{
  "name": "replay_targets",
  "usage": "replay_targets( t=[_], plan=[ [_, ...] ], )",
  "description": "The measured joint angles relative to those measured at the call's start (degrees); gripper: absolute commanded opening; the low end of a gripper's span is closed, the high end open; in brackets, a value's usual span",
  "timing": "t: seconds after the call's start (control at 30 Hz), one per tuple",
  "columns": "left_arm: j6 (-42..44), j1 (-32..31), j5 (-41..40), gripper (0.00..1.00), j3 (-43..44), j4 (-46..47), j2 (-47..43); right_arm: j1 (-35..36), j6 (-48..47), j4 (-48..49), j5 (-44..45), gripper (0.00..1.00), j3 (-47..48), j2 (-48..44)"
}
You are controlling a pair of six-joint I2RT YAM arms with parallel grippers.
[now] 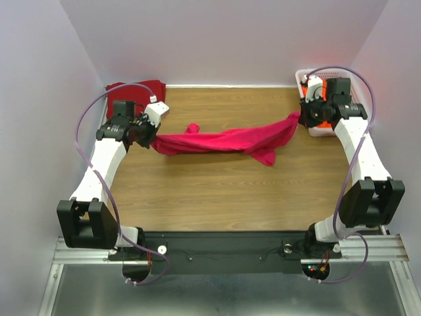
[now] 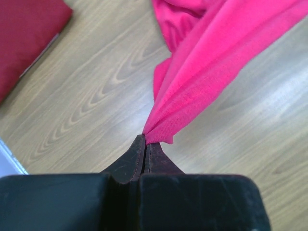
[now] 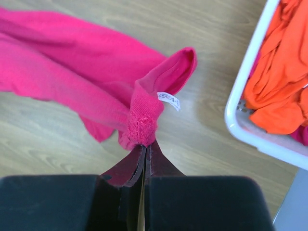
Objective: Fold and stack the t-shirts
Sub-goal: Flatten the tshirt out
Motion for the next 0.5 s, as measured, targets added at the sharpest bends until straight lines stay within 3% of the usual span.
replay_targets(
  t=[0.27,0.5],
  plan=[
    [3.4,0.4,4.4,0.00,0.0,-3.9,-1.8,0.0,-3.5,-2.1,-2.4,0.01,-3.7,-4.3],
    [1.5,0.8,2.9,0.00,0.7,-0.5,3.1,0.0,-3.1,-0.6,-2.7,0.01,8.7,12.9]
  ],
)
